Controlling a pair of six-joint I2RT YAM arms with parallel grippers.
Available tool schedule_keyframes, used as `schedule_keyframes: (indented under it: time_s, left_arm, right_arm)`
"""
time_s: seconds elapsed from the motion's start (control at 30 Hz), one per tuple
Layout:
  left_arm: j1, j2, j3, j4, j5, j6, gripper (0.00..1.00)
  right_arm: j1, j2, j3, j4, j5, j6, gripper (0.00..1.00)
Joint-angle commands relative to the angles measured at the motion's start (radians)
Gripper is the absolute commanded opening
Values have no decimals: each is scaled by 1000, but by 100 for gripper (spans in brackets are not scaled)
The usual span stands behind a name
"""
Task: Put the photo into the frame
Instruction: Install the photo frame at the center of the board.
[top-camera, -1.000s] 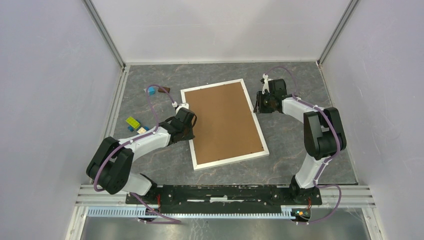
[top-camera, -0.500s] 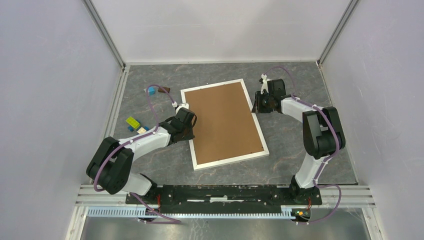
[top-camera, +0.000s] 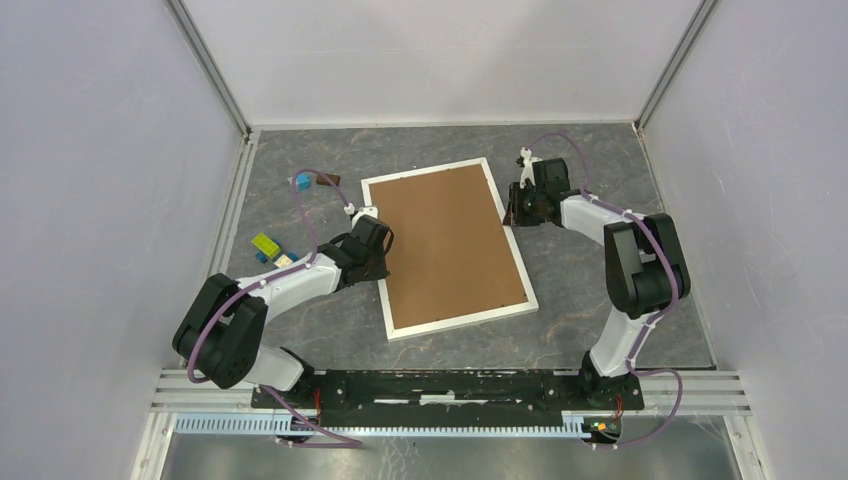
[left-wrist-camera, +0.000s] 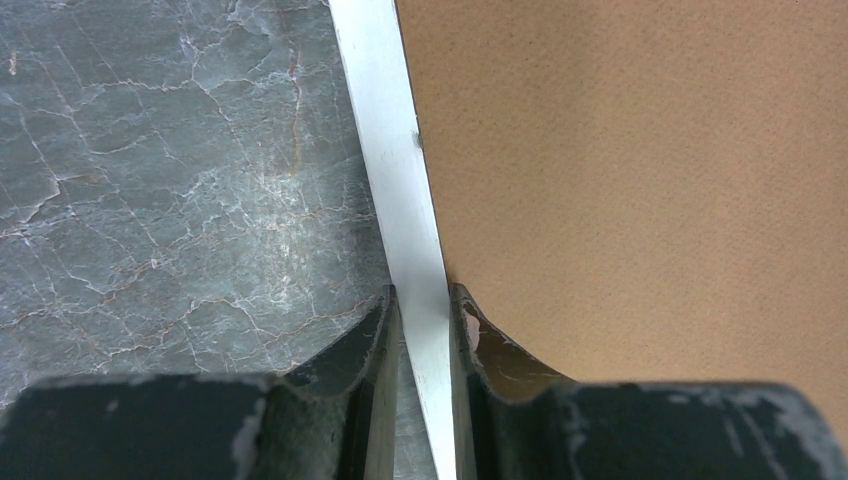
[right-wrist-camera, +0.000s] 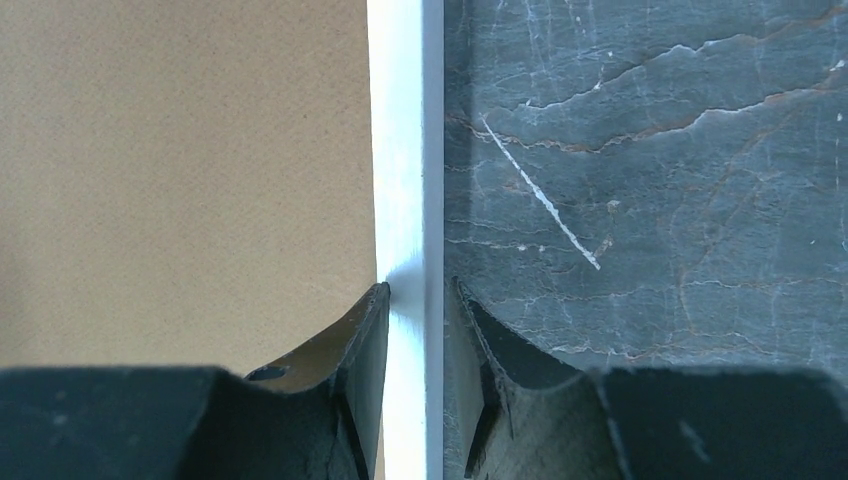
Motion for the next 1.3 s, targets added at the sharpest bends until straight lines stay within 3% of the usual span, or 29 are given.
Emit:
schedule_keyframes:
  time_s: [0.0,0.6,1.27]
  left_arm:
    - [-14,46,-23,1,82,27,2]
    - [-14,46,-24,3,84,28,2]
    - [-11,47,-24,2,87,28,2]
  right_arm:
    - [49,42,-29,7,-5,-2,35]
    - [95,137,-29,10,86,5,35]
    - [128,223,146,-168,119,-164,40]
